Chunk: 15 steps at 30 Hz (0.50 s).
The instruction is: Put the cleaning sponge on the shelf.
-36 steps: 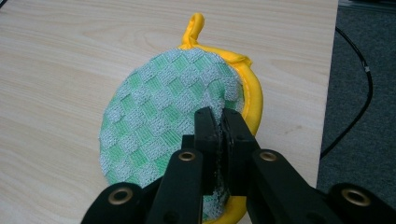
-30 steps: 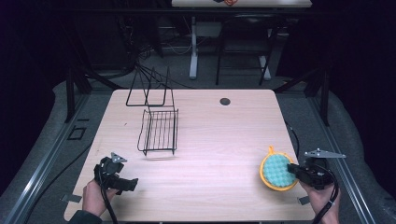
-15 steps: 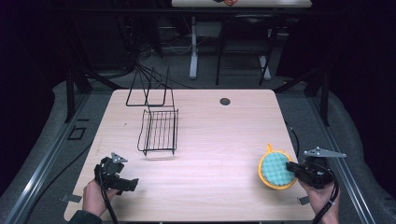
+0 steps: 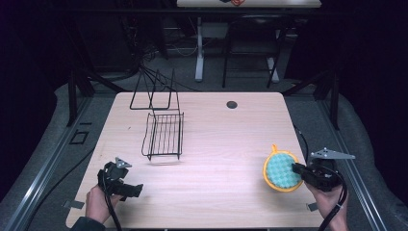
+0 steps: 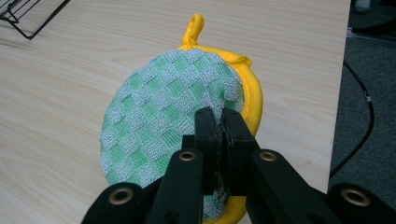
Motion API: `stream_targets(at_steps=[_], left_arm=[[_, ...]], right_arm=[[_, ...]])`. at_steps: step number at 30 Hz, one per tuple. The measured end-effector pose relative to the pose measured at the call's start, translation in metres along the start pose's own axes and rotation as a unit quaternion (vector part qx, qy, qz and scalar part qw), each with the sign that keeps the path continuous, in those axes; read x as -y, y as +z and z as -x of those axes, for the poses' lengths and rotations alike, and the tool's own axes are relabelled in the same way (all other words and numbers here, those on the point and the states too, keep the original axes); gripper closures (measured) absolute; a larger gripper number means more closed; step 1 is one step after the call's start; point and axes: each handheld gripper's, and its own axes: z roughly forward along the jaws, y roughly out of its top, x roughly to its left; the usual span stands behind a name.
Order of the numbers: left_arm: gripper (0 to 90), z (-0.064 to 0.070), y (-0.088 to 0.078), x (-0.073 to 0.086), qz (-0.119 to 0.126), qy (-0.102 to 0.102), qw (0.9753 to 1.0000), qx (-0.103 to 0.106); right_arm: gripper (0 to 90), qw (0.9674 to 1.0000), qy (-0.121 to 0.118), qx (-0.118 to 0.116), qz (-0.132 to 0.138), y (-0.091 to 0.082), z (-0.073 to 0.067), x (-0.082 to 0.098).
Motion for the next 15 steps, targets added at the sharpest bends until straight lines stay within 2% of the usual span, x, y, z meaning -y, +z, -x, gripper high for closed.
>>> stream_targets(at_steps=[15], left_arm=[[0.2,0.000,0.001,-0.001,0.001,0.001,1.0000,0.000]], right_arm=[[86.6,0.9998,-0.015,-0.010,0.010,0.003,-0.011,-0.014]])
